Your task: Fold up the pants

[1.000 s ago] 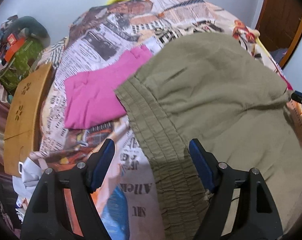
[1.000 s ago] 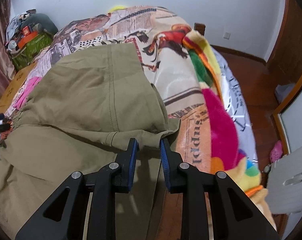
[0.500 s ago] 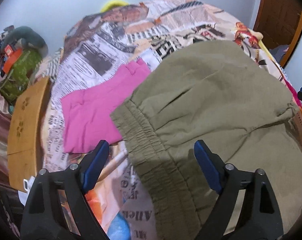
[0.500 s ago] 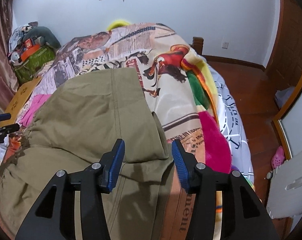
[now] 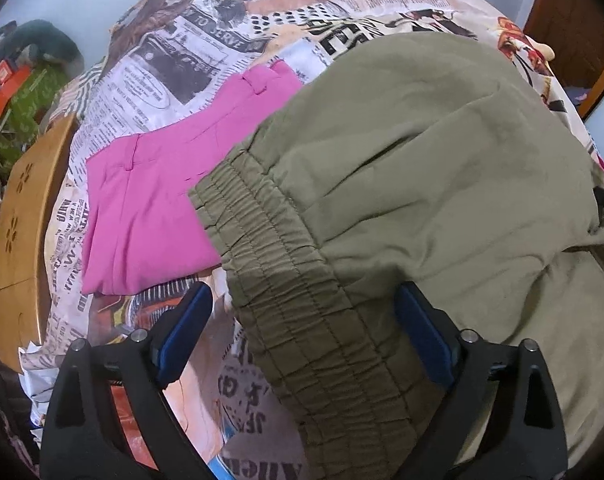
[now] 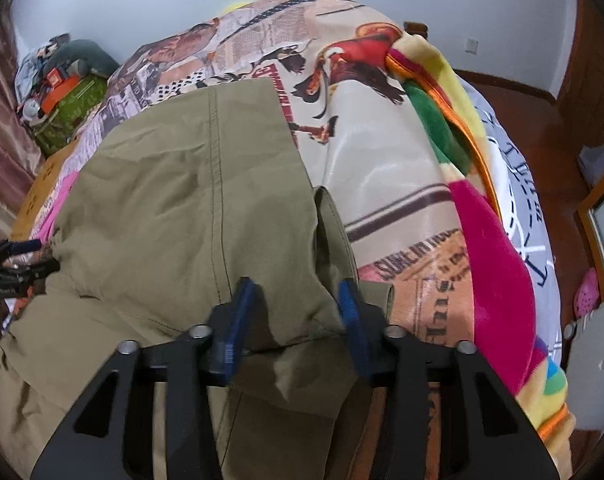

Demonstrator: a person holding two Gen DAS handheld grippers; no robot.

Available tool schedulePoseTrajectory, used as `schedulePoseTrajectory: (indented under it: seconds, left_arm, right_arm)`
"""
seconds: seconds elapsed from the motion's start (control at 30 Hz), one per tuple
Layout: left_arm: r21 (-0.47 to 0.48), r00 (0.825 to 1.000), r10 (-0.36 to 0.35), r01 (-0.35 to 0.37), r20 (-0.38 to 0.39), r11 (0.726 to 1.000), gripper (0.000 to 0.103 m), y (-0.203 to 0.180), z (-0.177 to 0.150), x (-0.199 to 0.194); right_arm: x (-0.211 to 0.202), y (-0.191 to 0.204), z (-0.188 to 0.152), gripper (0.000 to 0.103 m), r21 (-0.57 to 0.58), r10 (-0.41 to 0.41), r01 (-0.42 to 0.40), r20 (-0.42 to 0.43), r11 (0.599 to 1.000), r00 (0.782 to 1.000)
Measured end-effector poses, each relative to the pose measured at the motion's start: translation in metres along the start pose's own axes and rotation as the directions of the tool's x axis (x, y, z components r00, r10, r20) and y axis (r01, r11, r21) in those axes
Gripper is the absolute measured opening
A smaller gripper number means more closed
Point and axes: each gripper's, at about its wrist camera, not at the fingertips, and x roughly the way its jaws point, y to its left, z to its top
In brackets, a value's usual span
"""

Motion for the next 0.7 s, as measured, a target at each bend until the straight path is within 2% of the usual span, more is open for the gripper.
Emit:
schedulePoseTrajectory:
  seconds: [0.03,0.27,0.37,0.6,0.7]
  left_arm:
    - [-0.005,1.000,0.009,-0.009,0.010,1.000,0.095,0.000,-0.001,0.000]
    - [0.004,0.995,0.082,-0.082,0.064,0.997,0.090,-0.002,-0.009,-0.004]
    - [-0.005,0.994,0.091,-0.091,0.062,0.996,0.090,0.003,-0.009,0.000]
    - [-0.054,0.998,0.043,-0.040,0.045,0.998,0.091,0.014,-0.010,0.009]
    - [-0.027,0.996,0.071,-0.069,0.052,0.997,0.097,0.011,-0.009,0.010]
  right_arm:
    - [0.000,0.001,-0.001,0.021,-0.005,0.004,-0.004,0.000,1.000,1.000]
    - [0.003,0.007,-0.007,0.012,-0.049,-0.044,0.046,0.040,0.998,0.998]
    - [0.004,0.006,-0.004,0.011,-0.041,-0.057,0.059,0.043,0.997,0.997]
    - [0.010,0.006,-0.002,0.011,-0.033,-0.089,0.091,0.038,0.995,0.995]
    - [0.012,0.005,0.000,0.011,-0.033,-0.091,0.091,0.019,0.995,0.996]
